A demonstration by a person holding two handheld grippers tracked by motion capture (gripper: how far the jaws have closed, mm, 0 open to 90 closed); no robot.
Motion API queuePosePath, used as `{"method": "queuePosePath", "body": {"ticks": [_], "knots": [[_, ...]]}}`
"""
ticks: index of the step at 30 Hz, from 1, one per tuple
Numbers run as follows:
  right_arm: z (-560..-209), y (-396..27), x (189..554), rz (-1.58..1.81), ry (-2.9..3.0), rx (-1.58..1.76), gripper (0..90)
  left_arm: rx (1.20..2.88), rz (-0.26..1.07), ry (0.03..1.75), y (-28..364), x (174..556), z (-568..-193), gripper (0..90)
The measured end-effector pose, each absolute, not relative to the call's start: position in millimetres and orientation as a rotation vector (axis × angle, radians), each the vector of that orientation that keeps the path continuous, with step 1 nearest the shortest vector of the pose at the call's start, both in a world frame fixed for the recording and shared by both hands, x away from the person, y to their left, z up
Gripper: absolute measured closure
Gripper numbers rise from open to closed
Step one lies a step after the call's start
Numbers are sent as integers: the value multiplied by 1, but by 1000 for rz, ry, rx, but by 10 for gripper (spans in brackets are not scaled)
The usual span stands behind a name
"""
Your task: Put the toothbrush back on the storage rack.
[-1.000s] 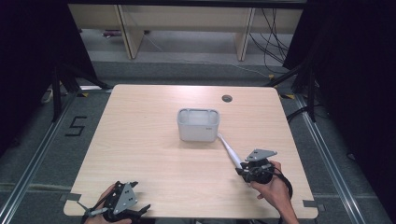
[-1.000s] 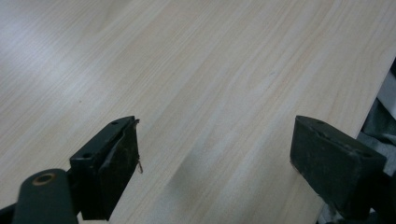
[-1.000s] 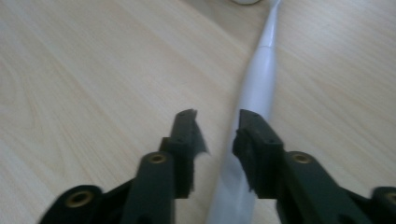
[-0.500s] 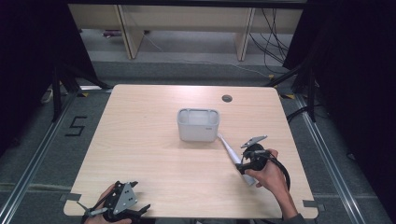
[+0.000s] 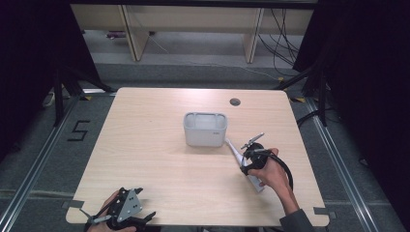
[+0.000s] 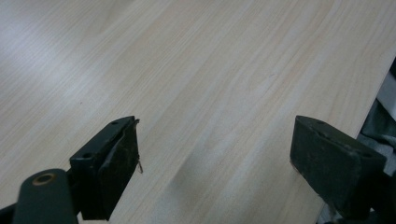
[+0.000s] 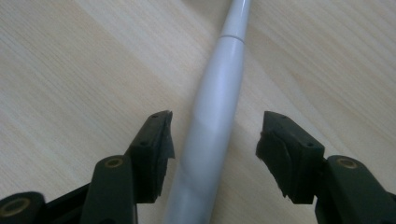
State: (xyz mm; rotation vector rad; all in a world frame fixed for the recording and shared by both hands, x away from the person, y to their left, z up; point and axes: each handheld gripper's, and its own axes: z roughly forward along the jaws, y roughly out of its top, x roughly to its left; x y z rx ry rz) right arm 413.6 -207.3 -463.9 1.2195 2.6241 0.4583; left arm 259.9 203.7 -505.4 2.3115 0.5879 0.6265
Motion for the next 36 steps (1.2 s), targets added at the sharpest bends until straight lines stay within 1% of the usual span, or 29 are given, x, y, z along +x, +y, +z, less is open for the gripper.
{"method": "queuePosePath", "body": {"ticks": [7, 18, 22, 25, 36], "knots": [[-468, -205, 420, 415, 2657, 1207, 499, 2311, 610, 586, 204, 260, -505, 150], [-473, -199, 430, 365, 2689, 1215, 540, 2310, 602, 584, 204, 260, -505, 150], [-473, -197, 432, 354, 2701, 1216, 593, 2310, 603, 581, 204, 260, -505, 150], [-473, -197, 432, 334, 2713, 1217, 615, 2311, 605, 584, 204, 259, -505, 151], [-473, -202, 440, 228, 2744, 1233, 645, 2309, 602, 583, 204, 260, -505, 150]]}}
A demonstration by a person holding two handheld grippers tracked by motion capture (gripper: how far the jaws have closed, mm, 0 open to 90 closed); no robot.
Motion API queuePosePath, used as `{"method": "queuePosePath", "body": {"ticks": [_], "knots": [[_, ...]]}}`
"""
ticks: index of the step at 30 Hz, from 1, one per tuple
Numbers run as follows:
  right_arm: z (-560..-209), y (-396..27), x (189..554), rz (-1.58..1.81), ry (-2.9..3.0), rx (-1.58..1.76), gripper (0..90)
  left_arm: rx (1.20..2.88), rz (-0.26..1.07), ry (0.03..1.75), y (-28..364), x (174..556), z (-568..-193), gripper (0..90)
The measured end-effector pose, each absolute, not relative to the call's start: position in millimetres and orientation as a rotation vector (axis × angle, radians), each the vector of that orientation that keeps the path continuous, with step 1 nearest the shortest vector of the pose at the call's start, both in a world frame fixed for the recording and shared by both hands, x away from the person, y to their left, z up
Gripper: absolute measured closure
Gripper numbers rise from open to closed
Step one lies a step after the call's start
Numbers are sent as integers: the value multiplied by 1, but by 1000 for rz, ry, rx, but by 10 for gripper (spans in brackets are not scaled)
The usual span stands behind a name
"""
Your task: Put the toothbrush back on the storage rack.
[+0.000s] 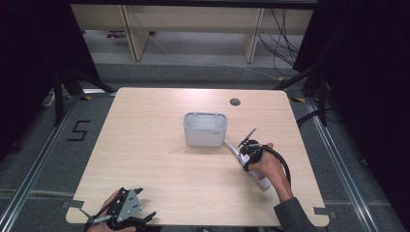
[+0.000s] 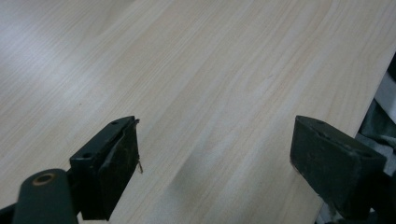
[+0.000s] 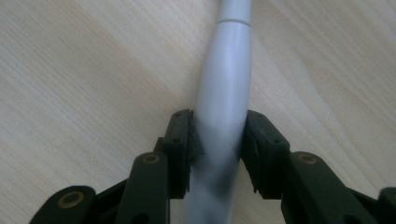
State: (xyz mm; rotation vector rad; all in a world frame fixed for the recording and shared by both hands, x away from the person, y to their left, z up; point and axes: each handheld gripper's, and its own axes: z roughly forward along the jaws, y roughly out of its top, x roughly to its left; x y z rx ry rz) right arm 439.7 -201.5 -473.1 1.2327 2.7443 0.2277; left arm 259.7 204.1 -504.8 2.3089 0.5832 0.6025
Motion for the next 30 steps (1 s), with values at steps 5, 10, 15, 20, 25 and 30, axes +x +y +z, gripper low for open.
{"method": "queuePosePath", "body": {"ticks": [5, 10, 15, 20, 25, 30], "knots": [[-474, -201, 444, 198, 2773, 1233, 651, 2311, 609, 582, 204, 260, -505, 150], [-472, -197, 448, 133, 2775, 1282, 657, 2318, 629, 580, 204, 260, -504, 150], [-473, -201, 449, 151, 2788, 1275, 665, 2306, 619, 583, 204, 259, -504, 150], [-471, -205, 447, 153, 2793, 1315, 668, 2306, 622, 583, 204, 259, -504, 150], [-465, -214, 446, 223, 2773, 1293, 668, 2301, 621, 585, 204, 259, -504, 150], [-454, -227, 443, 302, 2726, 1312, 669, 2318, 596, 578, 205, 259, -503, 151]]}}
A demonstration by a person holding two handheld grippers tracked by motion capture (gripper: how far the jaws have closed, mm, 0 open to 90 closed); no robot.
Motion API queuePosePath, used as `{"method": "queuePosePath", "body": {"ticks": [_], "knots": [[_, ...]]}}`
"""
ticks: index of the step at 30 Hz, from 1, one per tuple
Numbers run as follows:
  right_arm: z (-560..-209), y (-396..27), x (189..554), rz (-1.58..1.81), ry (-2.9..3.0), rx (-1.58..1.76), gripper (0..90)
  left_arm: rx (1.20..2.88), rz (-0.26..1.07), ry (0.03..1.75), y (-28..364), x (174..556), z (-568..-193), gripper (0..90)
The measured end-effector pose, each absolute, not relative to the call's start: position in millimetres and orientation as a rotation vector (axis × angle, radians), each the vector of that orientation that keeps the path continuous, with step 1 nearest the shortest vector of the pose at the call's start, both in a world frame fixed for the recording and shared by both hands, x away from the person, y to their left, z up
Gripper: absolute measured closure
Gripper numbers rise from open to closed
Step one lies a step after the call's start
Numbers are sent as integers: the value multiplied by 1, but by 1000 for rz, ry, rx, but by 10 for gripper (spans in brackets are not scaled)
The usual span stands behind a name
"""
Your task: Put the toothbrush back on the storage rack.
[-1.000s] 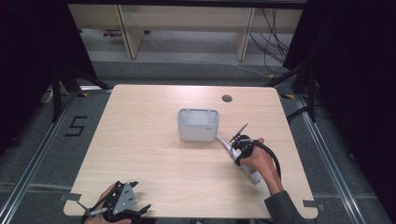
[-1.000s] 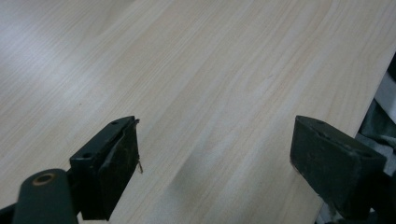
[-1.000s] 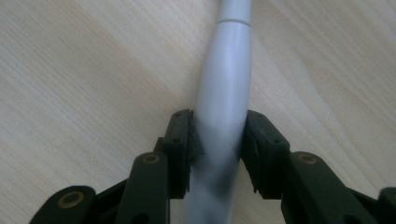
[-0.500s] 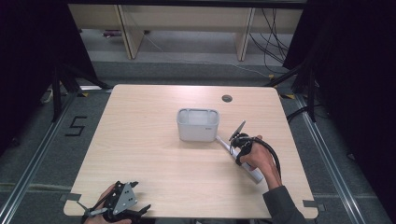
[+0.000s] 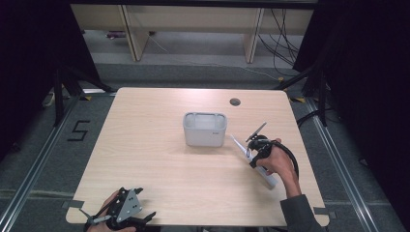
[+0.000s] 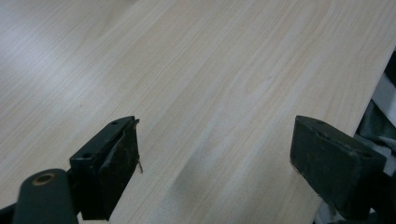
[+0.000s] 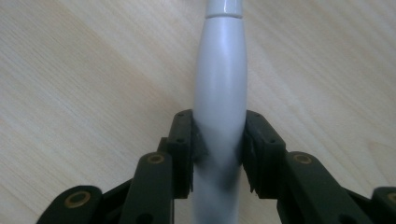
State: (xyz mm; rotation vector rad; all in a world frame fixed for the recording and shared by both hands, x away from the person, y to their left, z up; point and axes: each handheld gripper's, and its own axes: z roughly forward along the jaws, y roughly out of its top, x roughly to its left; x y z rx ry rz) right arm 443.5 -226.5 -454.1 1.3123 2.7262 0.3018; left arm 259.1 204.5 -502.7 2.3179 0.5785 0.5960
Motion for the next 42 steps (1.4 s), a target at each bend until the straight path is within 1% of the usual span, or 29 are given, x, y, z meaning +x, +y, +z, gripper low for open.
{"method": "queuePosePath", "body": {"ticks": [8, 11, 17, 23, 26, 28, 31, 34, 38, 42], "knots": [[-438, -241, 442, 481, 2654, 1274, 669, 2307, 611, 582, 204, 259, -504, 150], [-433, -241, 440, 540, 2609, 1309, 669, 2306, 627, 580, 204, 259, -504, 150], [-425, -242, 441, 701, 2512, 1282, 669, 2306, 608, 579, 204, 259, -503, 150], [-420, -244, 443, 847, 2397, 1217, 669, 2312, 619, 581, 204, 259, -503, 150], [-417, -243, 442, 928, 2347, 1269, 669, 2305, 626, 584, 204, 259, -504, 150], [-416, -247, 446, 954, 2327, 1176, 669, 2307, 633, 584, 204, 260, -504, 150], [-416, -243, 444, 997, 2289, 1236, 669, 2306, 631, 584, 204, 259, -504, 150], [-413, -242, 445, 1064, 2262, 1221, 669, 2303, 633, 589, 204, 259, -504, 150], [-410, -240, 448, 1161, 2189, 1119, 669, 2305, 626, 585, 204, 260, -504, 150], [-407, -237, 448, 1243, 2172, 1128, 669, 2303, 625, 587, 204, 260, -504, 150]]}}
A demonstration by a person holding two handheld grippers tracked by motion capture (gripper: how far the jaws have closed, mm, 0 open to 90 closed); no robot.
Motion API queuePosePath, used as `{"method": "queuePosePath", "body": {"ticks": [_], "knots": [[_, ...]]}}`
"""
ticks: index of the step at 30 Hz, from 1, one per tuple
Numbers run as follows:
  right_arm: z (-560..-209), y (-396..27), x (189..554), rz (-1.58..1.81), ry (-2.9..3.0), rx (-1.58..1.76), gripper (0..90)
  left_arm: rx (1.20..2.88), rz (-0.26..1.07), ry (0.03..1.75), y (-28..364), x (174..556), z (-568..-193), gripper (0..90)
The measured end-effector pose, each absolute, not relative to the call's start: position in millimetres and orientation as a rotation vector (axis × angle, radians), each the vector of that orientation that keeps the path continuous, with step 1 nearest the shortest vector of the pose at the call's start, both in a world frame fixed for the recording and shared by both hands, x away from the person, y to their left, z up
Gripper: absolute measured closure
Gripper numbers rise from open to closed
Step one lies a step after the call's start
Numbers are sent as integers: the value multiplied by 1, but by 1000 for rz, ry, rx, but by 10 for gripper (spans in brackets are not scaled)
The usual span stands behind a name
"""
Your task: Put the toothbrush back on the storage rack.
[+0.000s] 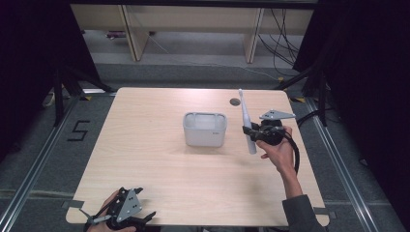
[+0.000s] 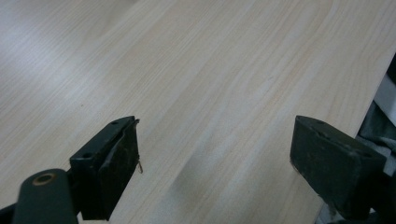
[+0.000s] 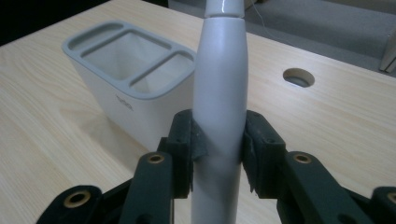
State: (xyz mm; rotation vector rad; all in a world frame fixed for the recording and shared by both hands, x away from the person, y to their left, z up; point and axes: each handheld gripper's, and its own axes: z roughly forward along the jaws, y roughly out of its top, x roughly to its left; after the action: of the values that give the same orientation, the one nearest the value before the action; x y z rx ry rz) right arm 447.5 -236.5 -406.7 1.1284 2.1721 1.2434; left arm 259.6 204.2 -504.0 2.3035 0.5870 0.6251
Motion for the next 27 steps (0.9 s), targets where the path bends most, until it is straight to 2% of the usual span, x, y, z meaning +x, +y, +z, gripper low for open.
{"method": "queuePosePath", "body": {"ticks": [27], "knots": [[-373, -203, 458, 1471, 2012, 996, 669, 2300, 624, 596, 205, 260, -504, 151]]}}
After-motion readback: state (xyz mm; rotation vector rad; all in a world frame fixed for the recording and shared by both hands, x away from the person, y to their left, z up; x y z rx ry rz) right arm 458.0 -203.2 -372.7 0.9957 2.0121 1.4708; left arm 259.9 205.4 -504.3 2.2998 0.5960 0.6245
